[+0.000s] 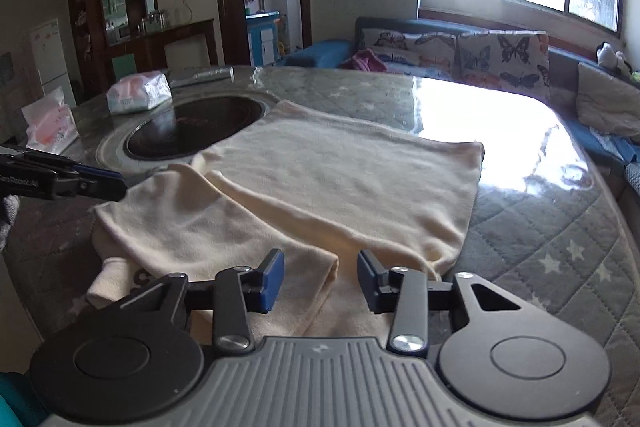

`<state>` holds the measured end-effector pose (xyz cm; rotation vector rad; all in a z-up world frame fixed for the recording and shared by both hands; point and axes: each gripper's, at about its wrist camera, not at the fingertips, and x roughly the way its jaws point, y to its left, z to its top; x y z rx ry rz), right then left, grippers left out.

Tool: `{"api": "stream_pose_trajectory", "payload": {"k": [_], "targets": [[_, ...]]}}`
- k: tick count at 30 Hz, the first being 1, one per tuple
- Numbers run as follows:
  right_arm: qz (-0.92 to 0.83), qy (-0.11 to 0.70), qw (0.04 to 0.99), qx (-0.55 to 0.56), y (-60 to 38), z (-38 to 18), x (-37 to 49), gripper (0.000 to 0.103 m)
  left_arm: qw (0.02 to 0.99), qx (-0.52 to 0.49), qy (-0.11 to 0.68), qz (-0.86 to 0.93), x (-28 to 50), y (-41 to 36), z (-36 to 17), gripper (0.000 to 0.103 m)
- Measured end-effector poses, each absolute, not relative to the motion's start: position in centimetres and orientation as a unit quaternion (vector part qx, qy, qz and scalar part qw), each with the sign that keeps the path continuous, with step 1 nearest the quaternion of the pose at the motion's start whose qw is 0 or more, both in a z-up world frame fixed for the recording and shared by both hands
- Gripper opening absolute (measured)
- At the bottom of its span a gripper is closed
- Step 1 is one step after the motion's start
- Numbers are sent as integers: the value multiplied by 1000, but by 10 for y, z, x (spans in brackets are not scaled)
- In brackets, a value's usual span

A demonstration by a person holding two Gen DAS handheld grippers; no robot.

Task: Fold clothes

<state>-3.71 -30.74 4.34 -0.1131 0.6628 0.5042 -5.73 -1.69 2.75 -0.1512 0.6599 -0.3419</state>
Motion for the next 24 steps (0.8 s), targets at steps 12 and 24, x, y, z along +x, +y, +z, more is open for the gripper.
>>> {"api": "stream_pose_trajectory", "payload": {"k": [12, 24], "targets": [[240, 298, 921, -72, -296, 57, -39, 7, 922, -83, 346, -154, -59, -2, 12, 28], [202, 303, 928, -85, -300, 54, -30, 12, 926, -73, 324, -179, -47, -8, 34, 28]]}}
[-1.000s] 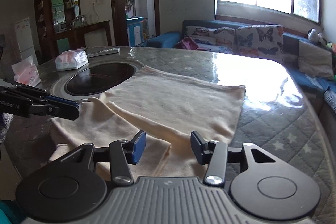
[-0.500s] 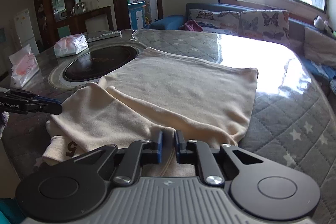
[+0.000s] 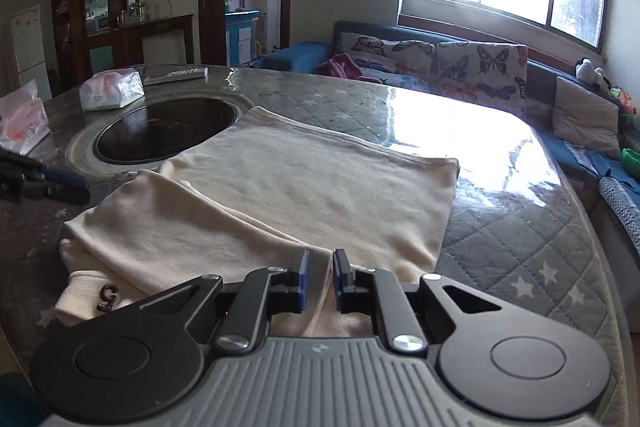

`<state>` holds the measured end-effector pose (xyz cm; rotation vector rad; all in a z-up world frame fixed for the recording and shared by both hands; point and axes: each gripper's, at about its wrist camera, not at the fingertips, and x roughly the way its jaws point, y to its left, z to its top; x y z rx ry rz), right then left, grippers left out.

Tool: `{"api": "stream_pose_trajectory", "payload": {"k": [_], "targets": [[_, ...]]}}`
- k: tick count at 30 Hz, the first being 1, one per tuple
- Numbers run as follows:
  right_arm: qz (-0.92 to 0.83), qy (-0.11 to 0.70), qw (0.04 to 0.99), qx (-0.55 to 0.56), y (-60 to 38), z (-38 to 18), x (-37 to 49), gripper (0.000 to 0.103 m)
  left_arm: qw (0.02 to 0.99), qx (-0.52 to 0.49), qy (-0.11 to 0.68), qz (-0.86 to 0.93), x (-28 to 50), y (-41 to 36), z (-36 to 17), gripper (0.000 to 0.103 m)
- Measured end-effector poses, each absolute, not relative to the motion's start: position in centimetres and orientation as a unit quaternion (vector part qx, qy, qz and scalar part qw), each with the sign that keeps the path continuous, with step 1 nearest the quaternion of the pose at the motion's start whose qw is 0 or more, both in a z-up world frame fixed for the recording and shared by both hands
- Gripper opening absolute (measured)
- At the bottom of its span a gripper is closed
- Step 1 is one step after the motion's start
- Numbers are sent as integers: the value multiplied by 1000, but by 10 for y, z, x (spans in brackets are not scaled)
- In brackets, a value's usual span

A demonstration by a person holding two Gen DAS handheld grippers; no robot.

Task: Fold clothes

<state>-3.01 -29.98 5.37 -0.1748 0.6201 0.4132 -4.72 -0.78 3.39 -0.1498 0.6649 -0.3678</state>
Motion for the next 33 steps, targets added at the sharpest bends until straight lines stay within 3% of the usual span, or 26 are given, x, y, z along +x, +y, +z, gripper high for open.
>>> {"api": "stream_pose_trajectory", "payload": {"k": [10, 24, 33], "targets": [[226, 284, 927, -93, -290, 53, -35, 18, 918, -57, 336, -201, 0, -37, 18, 25], [225, 288, 925, -104, -285, 47, -28, 19, 920, -48, 329, -208, 2, -42, 18, 22], [245, 289, 915, -139, -284, 51, -52, 30, 919, -27, 318, -232, -20, -45, 28, 22]]}}
